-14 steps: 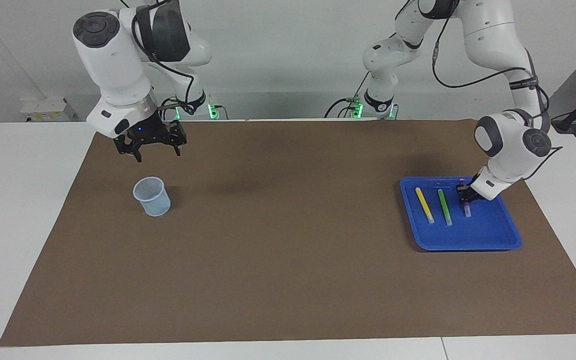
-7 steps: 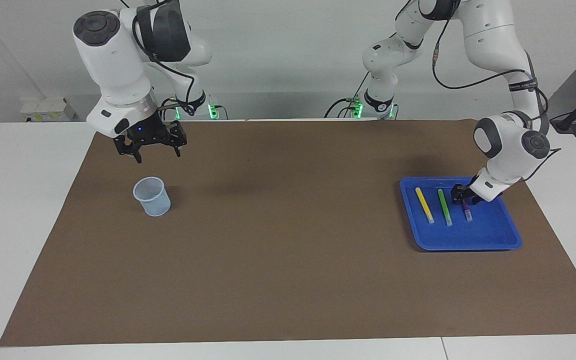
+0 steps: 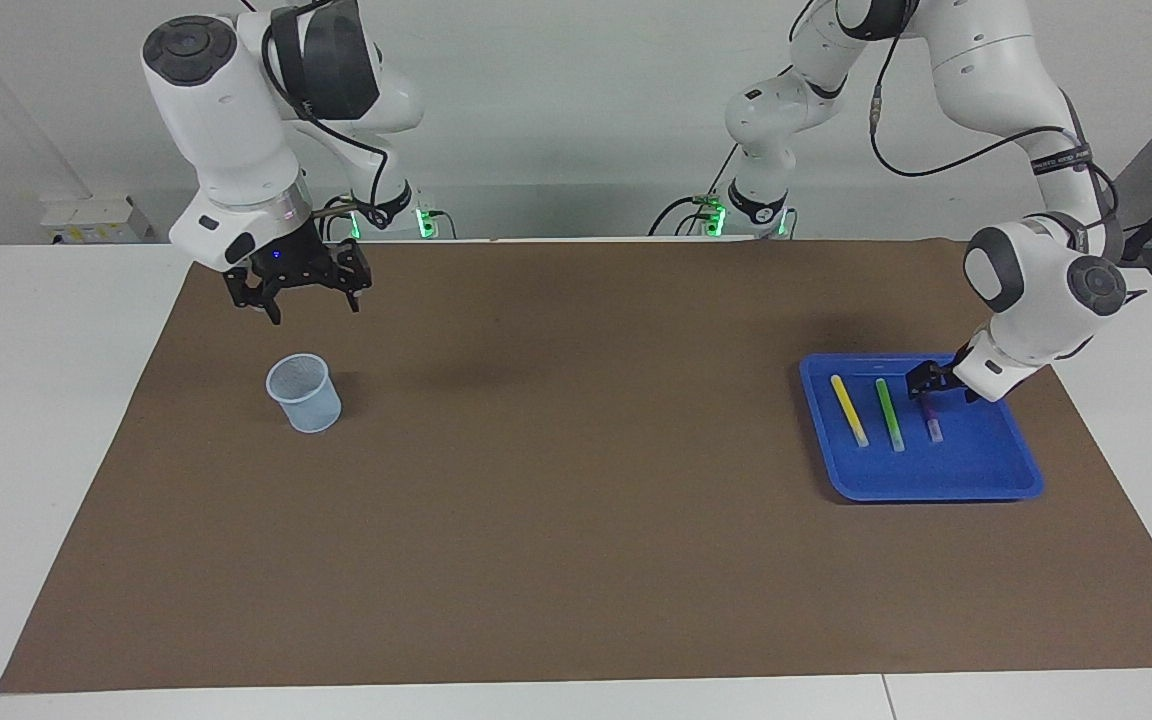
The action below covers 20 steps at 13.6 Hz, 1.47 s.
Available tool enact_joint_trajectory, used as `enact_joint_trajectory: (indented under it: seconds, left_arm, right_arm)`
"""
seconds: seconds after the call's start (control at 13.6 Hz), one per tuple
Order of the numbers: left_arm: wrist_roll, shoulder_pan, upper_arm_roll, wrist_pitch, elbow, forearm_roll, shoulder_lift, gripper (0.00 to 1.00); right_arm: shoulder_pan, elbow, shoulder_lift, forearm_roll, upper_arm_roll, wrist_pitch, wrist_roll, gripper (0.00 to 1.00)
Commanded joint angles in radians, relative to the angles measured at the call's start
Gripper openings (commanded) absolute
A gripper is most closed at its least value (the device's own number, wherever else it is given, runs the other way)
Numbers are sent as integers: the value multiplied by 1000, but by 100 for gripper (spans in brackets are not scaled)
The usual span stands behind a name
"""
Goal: Right arm passes pens to left for tray arrangement
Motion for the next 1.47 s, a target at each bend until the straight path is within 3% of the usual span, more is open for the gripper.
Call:
enact_joint_trajectory:
  seconds: [0.0, 0.51, 0.96, 1.4]
  left_arm:
    - [-7, -20, -3, -85, 68, 5, 2, 100]
    - [-101, -92, -6, -303, 266, -25, -37, 100]
    - [-105, -163, -4, -438, 333, -62, -110, 100]
    - [-131, -218, 15, -484, 332, -97, -227, 100]
  right_arm:
    - [-21, -13, -21, 27, 9, -12, -19, 100]
    - [-22, -6, -26, 47, 9, -12, -18, 100]
    - [-16, -6, -31, 48, 7, -4, -19, 100]
    - [-22, -6, -31, 47, 4, -4, -19, 100]
